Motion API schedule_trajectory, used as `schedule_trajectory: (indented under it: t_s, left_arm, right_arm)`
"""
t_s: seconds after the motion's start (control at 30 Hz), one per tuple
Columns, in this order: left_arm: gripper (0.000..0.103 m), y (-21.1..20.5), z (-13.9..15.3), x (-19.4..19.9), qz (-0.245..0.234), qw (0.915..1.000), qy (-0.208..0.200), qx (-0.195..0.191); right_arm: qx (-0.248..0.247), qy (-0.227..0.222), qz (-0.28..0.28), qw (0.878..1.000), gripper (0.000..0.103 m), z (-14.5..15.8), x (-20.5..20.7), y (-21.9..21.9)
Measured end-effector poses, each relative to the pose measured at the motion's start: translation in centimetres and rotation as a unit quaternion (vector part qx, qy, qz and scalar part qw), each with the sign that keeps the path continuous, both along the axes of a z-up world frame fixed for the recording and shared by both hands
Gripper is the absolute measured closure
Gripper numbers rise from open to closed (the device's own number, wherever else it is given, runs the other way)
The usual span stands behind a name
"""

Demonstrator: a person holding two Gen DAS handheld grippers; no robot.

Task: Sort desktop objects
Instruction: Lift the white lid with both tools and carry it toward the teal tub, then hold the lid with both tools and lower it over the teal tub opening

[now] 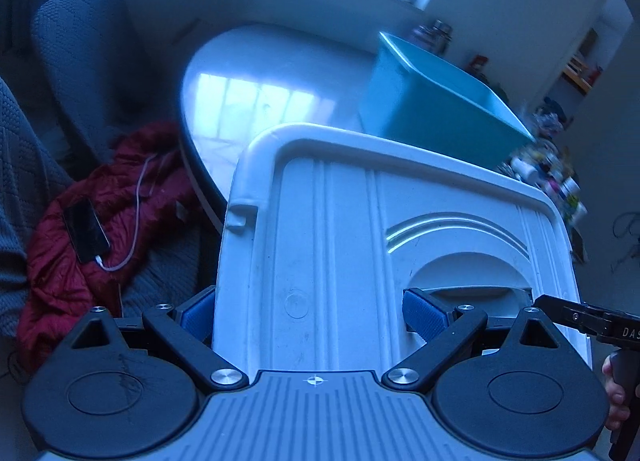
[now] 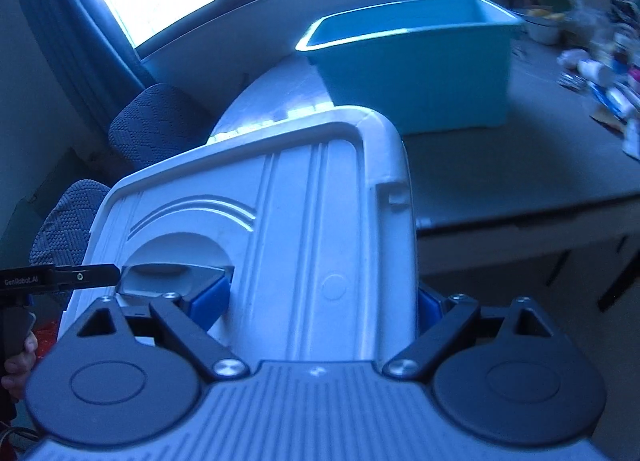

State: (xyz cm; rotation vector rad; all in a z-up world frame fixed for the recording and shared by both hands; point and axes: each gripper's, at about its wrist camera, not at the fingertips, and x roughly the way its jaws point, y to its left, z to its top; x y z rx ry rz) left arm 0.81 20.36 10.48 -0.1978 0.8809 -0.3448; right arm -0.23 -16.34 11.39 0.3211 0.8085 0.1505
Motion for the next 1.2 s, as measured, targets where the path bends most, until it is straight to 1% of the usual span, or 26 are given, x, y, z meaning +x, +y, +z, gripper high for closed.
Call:
schedule_trajectory:
  t_s: [0.27, 0.43, 0.5, 0.67, 0.8, 1.07, 1.2]
  left_arm:
    - [0.006, -1.4, 0.4, -7.2, -0.008, 0.9999, -0.006, 0.012]
    - [0.006, -2.7, 0.6, -9.9, -0.008, 0.9999, 0.000, 0.012]
    - [0.006, -3.3, 0.7, -10.5, -0.011, 0.9998, -0.003, 0.014]
    - [0.006, -5.3, 1.1, -11.0, -0.020, 0.9997, -0.008, 0.015]
    - [0.006, -7.7, 1.7, -10.4, -0.031, 0.9993, -0.012, 0.016]
    - [0.006, -12.5, 2.4, -8.9, -0.049, 0.9984, -0.024, 0.015]
    - [0.006, -14.7, 2.5, -8.3, -0.057, 0.9979, -0.027, 0.017]
  right_arm:
    - [0.014, -0.004, -0.010, 1.000, 0.011, -0.4, -6.0, -0.9]
    - [0.017, -0.006, -0.015, 1.000, 0.011, -0.2, -9.5, -2.4]
    - [0.019, -0.008, -0.017, 1.000, 0.011, -0.2, -10.2, -3.2]
    - [0.022, -0.014, -0.024, 0.999, 0.011, -0.1, -11.2, -5.2]
    - [0.020, -0.018, -0.033, 0.999, 0.011, 0.0, -11.4, -7.1]
    - [0.017, -0.026, -0.051, 0.998, 0.011, 0.4, -10.6, -11.5]
    - [0.023, -0.022, -0.057, 0.998, 0.011, 0.1, -10.2, -13.7]
